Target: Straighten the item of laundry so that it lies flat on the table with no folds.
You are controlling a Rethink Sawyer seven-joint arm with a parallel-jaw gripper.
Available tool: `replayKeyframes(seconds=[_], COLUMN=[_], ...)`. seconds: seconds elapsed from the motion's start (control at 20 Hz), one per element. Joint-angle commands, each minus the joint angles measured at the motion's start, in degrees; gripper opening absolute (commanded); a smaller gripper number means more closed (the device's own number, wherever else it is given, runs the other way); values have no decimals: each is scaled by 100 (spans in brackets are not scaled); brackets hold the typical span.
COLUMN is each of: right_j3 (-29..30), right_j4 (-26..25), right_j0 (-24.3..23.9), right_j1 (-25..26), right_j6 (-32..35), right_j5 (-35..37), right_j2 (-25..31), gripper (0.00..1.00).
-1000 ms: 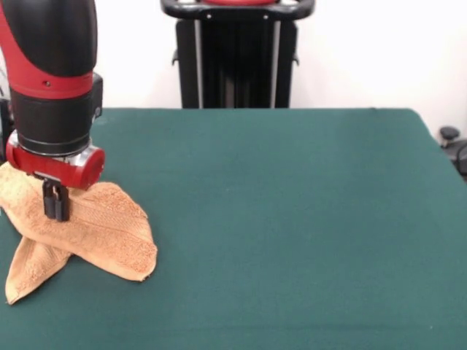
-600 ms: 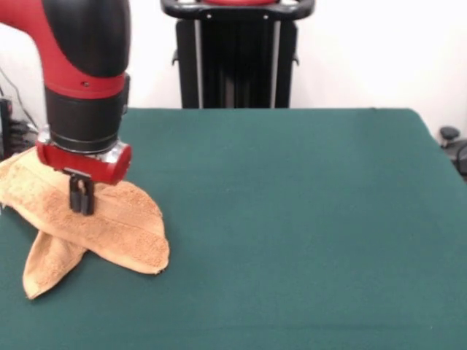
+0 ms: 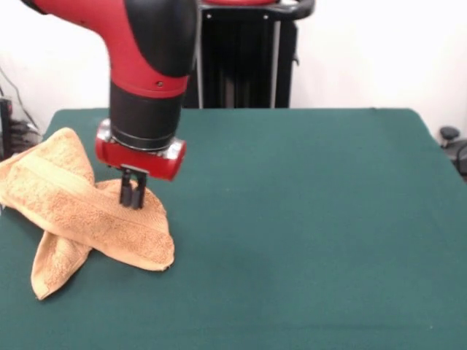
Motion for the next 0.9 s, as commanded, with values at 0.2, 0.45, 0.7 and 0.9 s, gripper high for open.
replayKeyframes(seconds=[0.2,0.45,0.7,0.9], right_j3=[720,845,811,801], right_j4=[413,469,438,320], right_j0=[252,103,-282,-664], right_j1=[-42,-160,-203,-289], right_j6=[1771,1568,1154,752], right_j5=[130,113,45,53], right_j2=[-7,92,315,494], gripper=[0,0,0,0])
